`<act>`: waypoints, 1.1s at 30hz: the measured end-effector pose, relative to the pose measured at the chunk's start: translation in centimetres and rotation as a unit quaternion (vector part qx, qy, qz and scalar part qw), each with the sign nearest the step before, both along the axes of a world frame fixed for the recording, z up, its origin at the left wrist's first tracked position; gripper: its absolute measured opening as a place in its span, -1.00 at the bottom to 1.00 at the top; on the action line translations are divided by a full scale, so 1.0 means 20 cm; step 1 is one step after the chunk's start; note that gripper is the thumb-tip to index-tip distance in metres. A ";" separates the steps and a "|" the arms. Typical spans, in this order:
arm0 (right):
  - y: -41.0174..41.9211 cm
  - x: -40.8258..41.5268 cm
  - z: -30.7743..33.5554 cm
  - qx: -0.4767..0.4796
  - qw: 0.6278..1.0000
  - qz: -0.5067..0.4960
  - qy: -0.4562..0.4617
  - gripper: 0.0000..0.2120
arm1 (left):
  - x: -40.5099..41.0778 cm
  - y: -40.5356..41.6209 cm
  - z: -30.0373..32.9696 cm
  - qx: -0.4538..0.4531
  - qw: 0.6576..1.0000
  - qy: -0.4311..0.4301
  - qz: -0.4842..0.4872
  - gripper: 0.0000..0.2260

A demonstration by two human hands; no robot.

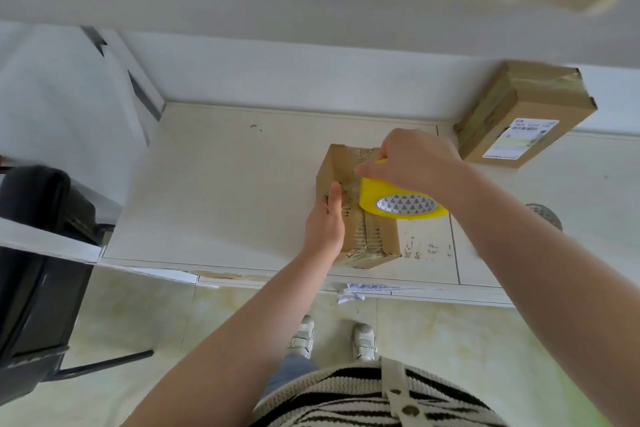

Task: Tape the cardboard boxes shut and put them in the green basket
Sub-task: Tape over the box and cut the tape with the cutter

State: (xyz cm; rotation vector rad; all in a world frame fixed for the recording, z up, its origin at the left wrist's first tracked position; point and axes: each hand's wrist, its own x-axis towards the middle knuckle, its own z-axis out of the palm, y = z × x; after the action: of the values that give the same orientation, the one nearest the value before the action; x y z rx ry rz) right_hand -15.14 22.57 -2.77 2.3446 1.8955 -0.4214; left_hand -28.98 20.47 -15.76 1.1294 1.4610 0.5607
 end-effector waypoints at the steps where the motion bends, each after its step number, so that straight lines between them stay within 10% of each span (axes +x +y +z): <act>1: 0.00 0.00 0.00 0.003 1.000 0.000 -0.001 -0.45 | 0.00 0.01 0.00 0.003 1.000 0.009 0.001 -0.43; 13: -0.03 0.16 -0.02 -0.008 0.996 0.044 0.075 -0.36 | -0.10 0.09 -0.04 0.080 0.979 0.174 -0.064 -0.53; 33: -0.05 0.41 -0.34 -0.069 0.984 -0.007 0.164 -0.39 | -0.13 0.11 0.01 0.070 0.970 0.189 -0.139 -0.59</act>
State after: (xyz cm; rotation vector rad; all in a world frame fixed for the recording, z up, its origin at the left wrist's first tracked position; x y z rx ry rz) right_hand -6.85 21.54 -9.59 2.3132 1.9024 -0.9606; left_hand -31.52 22.67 -15.62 1.5874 1.5634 0.2614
